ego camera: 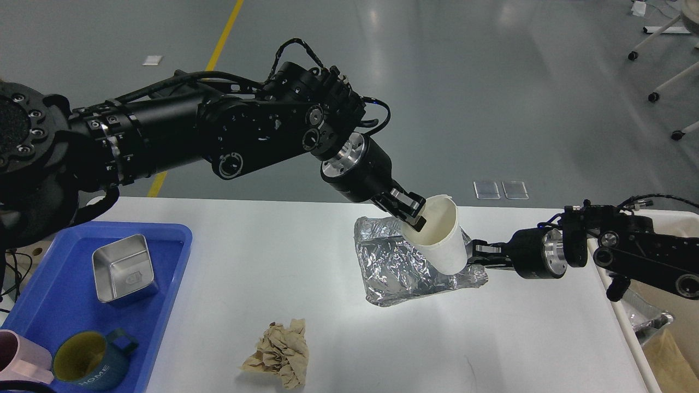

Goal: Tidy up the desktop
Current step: 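Set the paper cup onto the foil package and release it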

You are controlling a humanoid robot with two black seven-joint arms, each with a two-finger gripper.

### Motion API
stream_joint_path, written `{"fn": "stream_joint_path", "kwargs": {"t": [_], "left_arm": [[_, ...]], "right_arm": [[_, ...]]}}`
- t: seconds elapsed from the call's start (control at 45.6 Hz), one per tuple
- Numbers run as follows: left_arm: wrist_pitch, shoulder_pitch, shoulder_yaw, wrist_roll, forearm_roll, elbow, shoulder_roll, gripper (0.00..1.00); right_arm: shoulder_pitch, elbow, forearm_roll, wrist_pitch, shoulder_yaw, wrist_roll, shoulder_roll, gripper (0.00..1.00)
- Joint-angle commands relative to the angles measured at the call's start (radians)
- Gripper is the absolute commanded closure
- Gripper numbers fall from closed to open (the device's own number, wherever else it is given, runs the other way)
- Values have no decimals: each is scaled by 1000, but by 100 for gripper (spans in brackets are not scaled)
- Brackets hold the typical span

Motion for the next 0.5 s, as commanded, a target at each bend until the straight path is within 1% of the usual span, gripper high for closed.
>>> {"fn": "stream_joint_path", "kwargs": {"t": [0.0,0.263,0.417,0.483], "left_arm": [[2,12,1,6,2,5,-6,88],[13,15,21,13,2,23,-46,82],[14,25,30,37,-1,37,-72,79],[16,23,28,39,-1,39,-72,78]], "right_arm": [[3,0,-2,1,-14,0,-3,100],[20,0,0,1,-26,0,-3,100],[20,0,0,1,-28,0,-5,100],[21,0,0,1,-28,0,-6,100]]}}
